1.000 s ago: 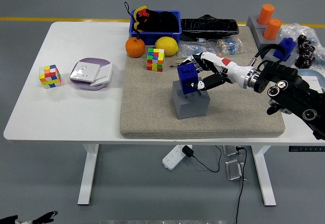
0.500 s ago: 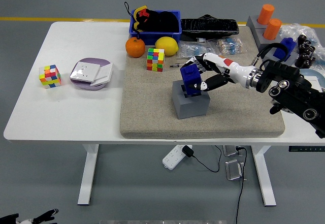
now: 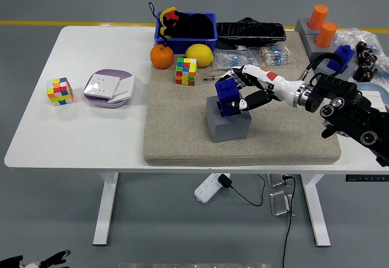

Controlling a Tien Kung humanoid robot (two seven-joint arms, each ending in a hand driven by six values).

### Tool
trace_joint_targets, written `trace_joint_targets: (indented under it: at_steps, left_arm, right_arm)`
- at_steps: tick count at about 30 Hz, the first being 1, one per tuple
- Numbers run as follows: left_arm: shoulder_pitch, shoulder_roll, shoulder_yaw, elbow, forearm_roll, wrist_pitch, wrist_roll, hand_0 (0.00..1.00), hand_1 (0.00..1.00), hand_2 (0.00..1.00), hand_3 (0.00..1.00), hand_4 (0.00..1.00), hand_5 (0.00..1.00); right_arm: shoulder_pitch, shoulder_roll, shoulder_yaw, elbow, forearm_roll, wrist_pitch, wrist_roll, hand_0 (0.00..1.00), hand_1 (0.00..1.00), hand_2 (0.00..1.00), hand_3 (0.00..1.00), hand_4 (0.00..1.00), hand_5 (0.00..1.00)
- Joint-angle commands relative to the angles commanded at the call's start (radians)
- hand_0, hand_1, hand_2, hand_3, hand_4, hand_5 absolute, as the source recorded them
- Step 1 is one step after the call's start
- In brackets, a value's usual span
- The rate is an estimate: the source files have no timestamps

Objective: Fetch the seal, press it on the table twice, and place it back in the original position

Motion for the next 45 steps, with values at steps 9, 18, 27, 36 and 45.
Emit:
trace_joint_targets:
  at_steps: [9, 18, 27, 36, 45]
  left_arm:
    - [0.0, -0.002, -0.002, 0.0, 0.003, 0.0, 0.0, 0.82, 0.808, 0.777, 0.819, 0.71, 0.431]
    - [0.0, -0.004, -0.008, 0.0, 0.007, -0.001, 0.0, 0.817, 0.808, 0.776, 0.818, 0.71, 0.431]
    - [0.0, -0.005, -0.006, 0.0, 0.005, -0.001, -0.001, 0.818, 0.807, 0.777, 0.818, 0.71, 0.431]
    - [0.002, -0.006, -0.008, 0.0, 0.005, -0.001, -0.001, 0.818, 0.807, 0.777, 0.818, 0.71, 0.431]
    - [0.001, -0.007, -0.013, 0.001, 0.007, -0.001, -0.001, 0.818, 0.807, 0.777, 0.817, 0.71, 0.43]
  right_arm:
    - [-0.007, 0.007, -0.007, -0.007, 0.002, -0.003, 0.001, 0.571, 0.421, 0.408, 0.403, 0.692, 0.002]
    - [-0.011, 0.016, -0.005, -0.011, 0.002, -0.006, 0.001, 0.571, 0.421, 0.407, 0.404, 0.693, 0.002]
    - [-0.017, 0.022, -0.006, -0.022, 0.01, -0.02, 0.002, 0.584, 0.431, 0.42, 0.432, 0.695, 0.002]
    - [-0.023, 0.025, -0.005, -0.029, 0.012, -0.023, 0.002, 0.602, 0.447, 0.446, 0.468, 0.699, 0.002]
    - [-0.026, 0.027, -0.002, -0.03, 0.013, -0.023, 0.0, 0.626, 0.483, 0.488, 0.514, 0.676, 0.002]
